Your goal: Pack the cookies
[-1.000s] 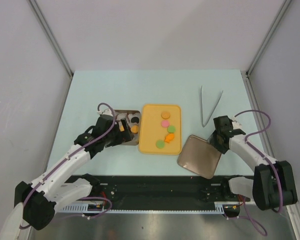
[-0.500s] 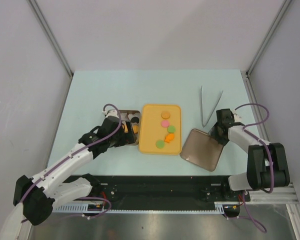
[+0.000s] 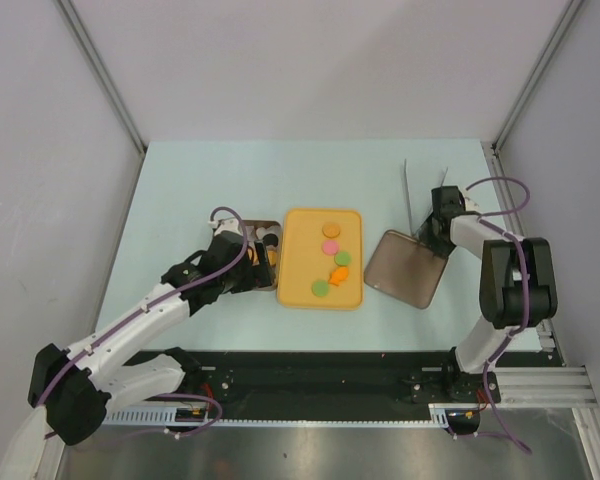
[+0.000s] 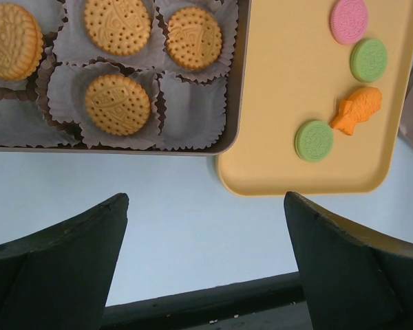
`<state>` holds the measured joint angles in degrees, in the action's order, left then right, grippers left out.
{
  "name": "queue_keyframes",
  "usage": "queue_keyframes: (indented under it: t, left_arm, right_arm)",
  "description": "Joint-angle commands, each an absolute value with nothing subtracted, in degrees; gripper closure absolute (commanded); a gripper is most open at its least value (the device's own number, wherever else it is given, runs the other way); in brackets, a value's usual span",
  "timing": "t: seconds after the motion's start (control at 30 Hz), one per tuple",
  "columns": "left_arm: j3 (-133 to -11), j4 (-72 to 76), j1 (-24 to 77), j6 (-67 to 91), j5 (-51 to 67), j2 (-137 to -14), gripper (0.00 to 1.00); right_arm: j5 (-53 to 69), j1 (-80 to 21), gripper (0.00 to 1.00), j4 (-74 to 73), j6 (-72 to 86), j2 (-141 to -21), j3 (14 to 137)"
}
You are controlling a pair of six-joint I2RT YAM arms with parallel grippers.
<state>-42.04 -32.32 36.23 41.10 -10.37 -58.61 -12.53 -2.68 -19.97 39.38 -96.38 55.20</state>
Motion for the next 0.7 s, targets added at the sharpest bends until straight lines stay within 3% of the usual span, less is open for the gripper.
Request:
queue_keyframes:
  t: [0.0, 0.13, 0.47, 0.67]
  left_arm:
    - [-44.47, -31.9, 36.65, 41.22, -11.34, -58.71, 0.0]
    - [-44.38, -31.82, 36.83, 41.13, -11.42, -58.62, 0.0]
    - [-43.95, -30.77, 36.74, 40.78, -11.34, -56.87, 0.0]
    - [-43.16, -30.5, 36.74, 40.69, -9.67, -56.16, 0.0]
  right_arm:
    - [-13.27, -2.02, 0.43, -20.74, 37.36, -100.8, 62.57]
    - [-13.18, -1.23, 0.41, -21.79, 35.86, -102.39, 66.18]
    - [-16.34, -0.61, 0.41, -33.73, 35.34, -85.96, 66.18]
    - [-16.78, -0.97, 0.45, -38.14, 34.71, -82.45, 58.12]
